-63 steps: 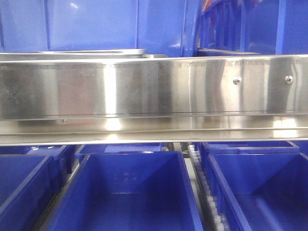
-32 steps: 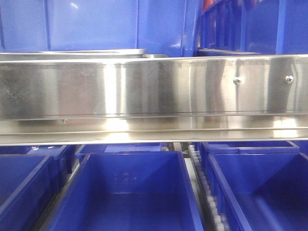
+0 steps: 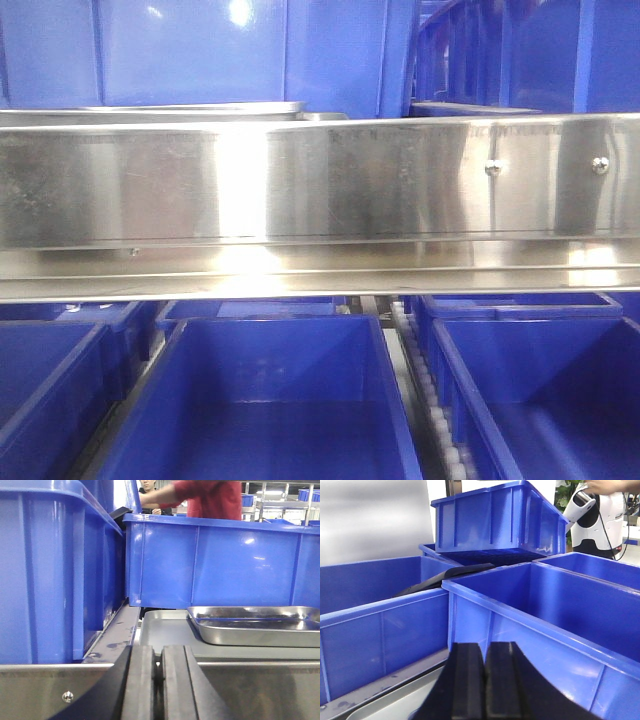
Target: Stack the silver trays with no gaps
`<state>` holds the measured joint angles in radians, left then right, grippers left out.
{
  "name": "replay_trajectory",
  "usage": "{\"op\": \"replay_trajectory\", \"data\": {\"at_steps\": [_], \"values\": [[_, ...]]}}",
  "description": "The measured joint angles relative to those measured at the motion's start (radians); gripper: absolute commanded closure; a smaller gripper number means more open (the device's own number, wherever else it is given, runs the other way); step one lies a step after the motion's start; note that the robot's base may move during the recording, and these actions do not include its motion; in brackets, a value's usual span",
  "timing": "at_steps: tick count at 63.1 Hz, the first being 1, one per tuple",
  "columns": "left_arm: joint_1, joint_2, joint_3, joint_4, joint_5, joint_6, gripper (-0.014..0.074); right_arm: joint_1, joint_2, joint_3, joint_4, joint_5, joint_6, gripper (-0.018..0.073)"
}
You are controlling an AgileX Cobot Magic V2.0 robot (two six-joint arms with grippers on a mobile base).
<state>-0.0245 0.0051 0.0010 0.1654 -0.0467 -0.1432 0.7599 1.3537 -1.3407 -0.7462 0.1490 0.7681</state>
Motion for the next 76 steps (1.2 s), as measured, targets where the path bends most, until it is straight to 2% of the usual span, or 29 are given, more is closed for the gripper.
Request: {"op": "replay_trajectory", "data": {"at_steps": [8,14,22,30,38,52,68,76], "values": [[0.000,0.000,0.000,0.000,0.000,0.000,0.0591,0.009,-0.071,0.039,-0.012,0.065,-0.016,0.0640],[0.000,0.000,0.000,0.000,0.000,0.000,0.0592,0.011,-0.175,0.136,-0.014,0.058,-0.018,0.0640],[0.000,0.000,0.000,0.000,0.000,0.000,0.0592,0.011,-0.328,0.341,-0.019,-0.023,-0.020,0.0640],[0.000,0.000,0.000,0.000,0.000,0.000,0.0592,-0.004,-0.500,0.588,-0.020,-0.167,-0.022,0.0640],[0.000,0.000,0.000,0.000,0.000,0.000,0.0592,-0.108,-0.694,0.829,-0.009,-0.275,-0.023,0.0640],[0.000,0.000,0.000,0.000,0.000,0.000,0.0592,-0.330,-1.028,1.121,0.085,-0.276,-0.023,0.0640],[0.000,0.000,0.000,0.000,0.000,0.000,0.0592,-0.565,-1.297,1.294,0.092,-0.268,-0.023,0.0640],[0.000,0.000,0.000,0.000,0.000,0.000,0.0592,-0.626,-1.345,1.336,0.094,-0.266,-0.023,0.0640]]}}
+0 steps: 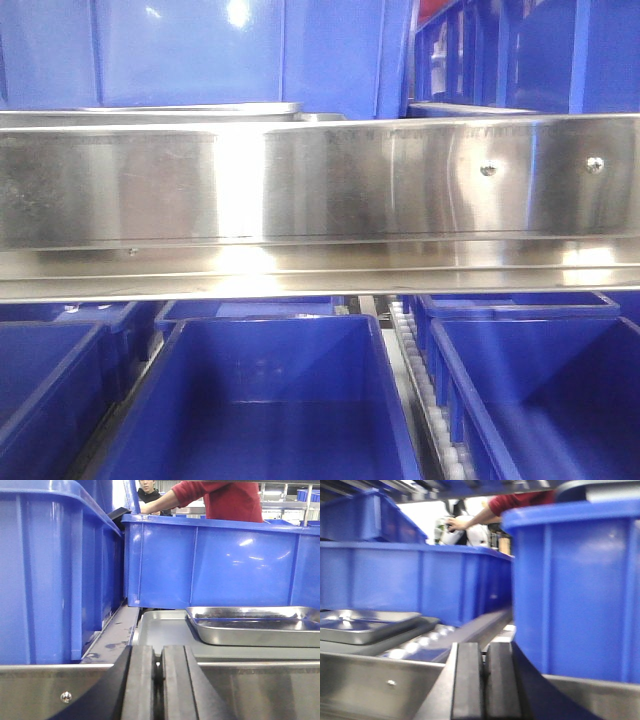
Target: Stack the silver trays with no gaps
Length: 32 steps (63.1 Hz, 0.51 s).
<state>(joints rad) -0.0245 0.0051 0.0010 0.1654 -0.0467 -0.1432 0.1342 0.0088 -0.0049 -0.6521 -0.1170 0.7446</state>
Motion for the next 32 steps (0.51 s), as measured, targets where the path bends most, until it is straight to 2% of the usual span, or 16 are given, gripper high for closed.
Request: {"op": "replay_trajectory", "data": {"at_steps": [16,32], "values": [[0.000,0.000,0.000,0.000,0.000,0.000,0.0592,-0.010,-0.002,0.005,-0.017,0.104,-0.002,0.0640],[0.000,-0.002,0.000,0.000,0.000,0.000,0.0592,-0.048,-0.002,0.005,-0.026,0.055,-0.004,0.0640]]}}
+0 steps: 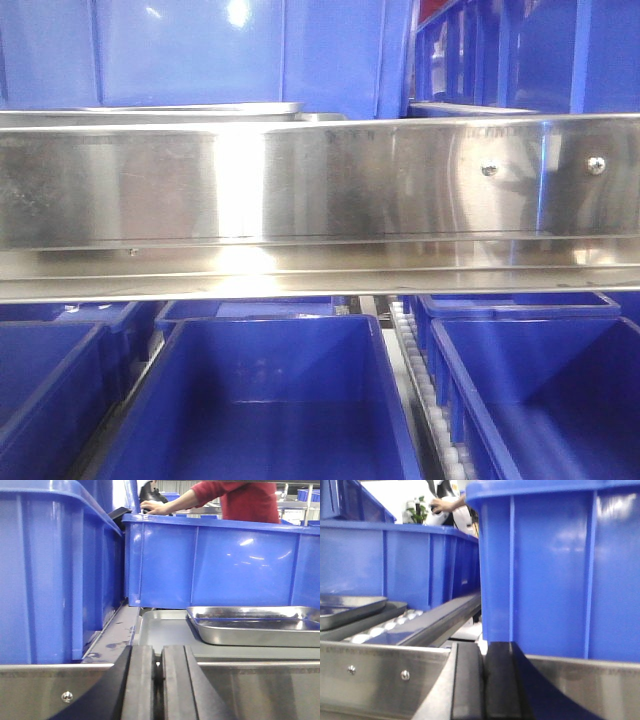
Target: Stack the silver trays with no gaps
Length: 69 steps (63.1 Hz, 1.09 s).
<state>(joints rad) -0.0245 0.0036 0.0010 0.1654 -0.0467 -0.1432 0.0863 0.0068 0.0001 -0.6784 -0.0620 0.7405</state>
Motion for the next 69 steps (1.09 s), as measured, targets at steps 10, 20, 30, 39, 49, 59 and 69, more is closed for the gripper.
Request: {"op": "replay_trajectory", "data": {"at_steps": [10,20,30,39,49,59,69], "values": [[0.000,0.000,0.000,0.000,0.000,0.000,0.0592,-0.005,0.000,0.000,-0.001,-0.017,0.000,0.0640],[0.000,0.000,0.000,0.000,0.000,0.000,0.0592,-0.057,0.000,0.000,-0.001,-0.054,0.000,0.0640],[0.000,0.000,0.000,0.000,0.000,0.000,0.0592,-0.079,0.000,0.000,-0.002,-0.056,0.000,0.0640],[0.000,0.000,0.000,0.000,0.000,0.000,0.0592,-0.079,-0.002,0.000,-0.002,-0.056,0.000,0.0640],[0.000,0.000,0.000,0.000,0.000,0.000,0.0592,-0.081,-0.002,0.000,-0.002,-0.056,0.000,0.0640],[0.000,0.000,0.000,0.000,0.002,0.000,0.0592,-0.081,-0.002,0.000,0.039,-0.056,-0.041,0.0640],[0.000,0.000,0.000,0.000,0.002,0.000,0.0592,-0.081,-0.002,0.000,0.236,-0.050,-0.251,0.0640]]}}
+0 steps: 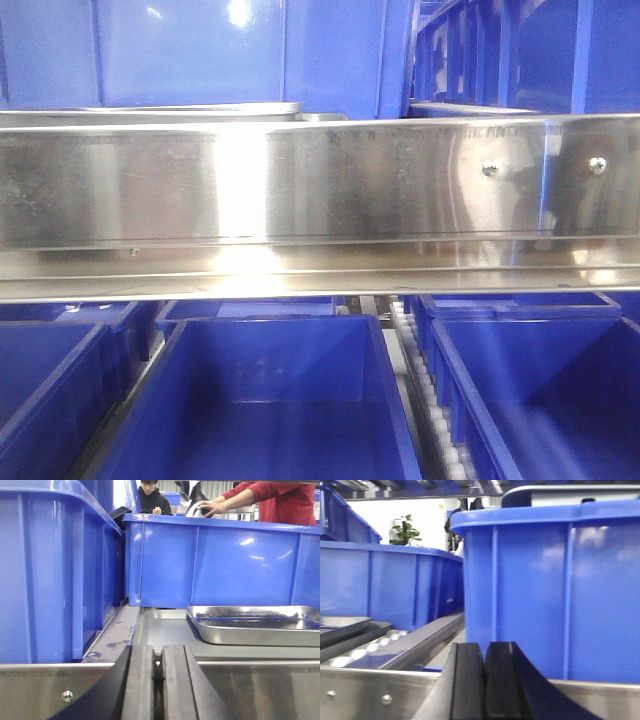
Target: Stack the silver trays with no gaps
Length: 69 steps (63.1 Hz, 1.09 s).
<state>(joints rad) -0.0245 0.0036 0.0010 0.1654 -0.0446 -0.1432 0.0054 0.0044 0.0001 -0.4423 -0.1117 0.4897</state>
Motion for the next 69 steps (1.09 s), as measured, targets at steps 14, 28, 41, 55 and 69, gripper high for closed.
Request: {"op": "replay_trajectory", "data": {"at_steps": [14,28,41,55,69], "values": [[0.000,0.000,0.000,0.000,0.000,0.000,0.0592,0.000,0.000,0.000,0.221,0.044,-0.265,0.0640],[0.000,0.000,0.000,0.000,0.000,0.000,0.0592,0.000,0.000,0.000,0.277,0.099,-0.330,0.0640],[0.000,0.000,0.000,0.000,0.000,0.000,0.0592,0.008,0.000,0.000,0.381,0.092,-0.523,0.0640],[0.000,0.000,0.000,0.000,0.000,0.000,0.0592,0.037,0.000,0.000,0.389,0.088,-0.557,0.0640],[0.000,0.000,0.000,0.000,0.000,0.000,0.0592,0.037,0.000,0.000,0.389,0.083,-0.560,0.0640]]}}
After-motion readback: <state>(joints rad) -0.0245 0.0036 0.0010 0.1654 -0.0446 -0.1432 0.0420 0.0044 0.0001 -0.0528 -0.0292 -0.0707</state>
